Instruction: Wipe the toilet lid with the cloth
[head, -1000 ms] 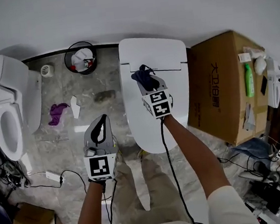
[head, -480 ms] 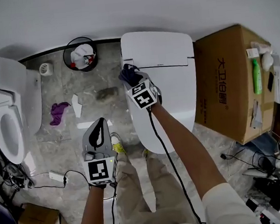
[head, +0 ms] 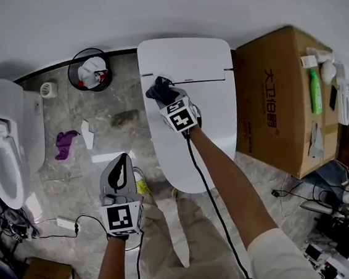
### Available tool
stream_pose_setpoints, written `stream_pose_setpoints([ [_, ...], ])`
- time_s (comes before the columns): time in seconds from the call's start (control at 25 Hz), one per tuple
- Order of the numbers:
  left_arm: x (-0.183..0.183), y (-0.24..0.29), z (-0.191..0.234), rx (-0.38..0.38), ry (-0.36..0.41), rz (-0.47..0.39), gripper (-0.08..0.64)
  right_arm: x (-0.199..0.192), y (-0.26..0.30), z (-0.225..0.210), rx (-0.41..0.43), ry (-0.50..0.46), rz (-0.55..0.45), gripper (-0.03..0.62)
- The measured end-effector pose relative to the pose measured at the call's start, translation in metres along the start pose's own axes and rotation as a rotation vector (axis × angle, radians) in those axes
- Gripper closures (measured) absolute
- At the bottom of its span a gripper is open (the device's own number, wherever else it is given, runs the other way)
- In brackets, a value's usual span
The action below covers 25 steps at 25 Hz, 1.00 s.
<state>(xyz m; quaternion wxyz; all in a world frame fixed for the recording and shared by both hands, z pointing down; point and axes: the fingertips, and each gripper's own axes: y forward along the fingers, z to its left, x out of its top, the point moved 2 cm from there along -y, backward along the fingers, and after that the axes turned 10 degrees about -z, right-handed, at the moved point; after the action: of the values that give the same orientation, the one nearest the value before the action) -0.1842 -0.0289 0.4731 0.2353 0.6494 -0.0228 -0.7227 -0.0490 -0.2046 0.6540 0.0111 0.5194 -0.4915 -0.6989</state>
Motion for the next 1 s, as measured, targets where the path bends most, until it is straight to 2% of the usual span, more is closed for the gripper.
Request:
stream_pose_setpoints([
  [0.2,-0.003,0.002,-0.008,-0.015,0.008,0.009,0.558,-0.017,-0.014,-0.027,-0.048,0.037,-0.008,0.430],
  [1.0,-0.016,0.016,-0.044,-0.064,0.016,0.028,0.558,-0.047,-0.048,-0.086,-0.145,0.038,0.023,0.430],
])
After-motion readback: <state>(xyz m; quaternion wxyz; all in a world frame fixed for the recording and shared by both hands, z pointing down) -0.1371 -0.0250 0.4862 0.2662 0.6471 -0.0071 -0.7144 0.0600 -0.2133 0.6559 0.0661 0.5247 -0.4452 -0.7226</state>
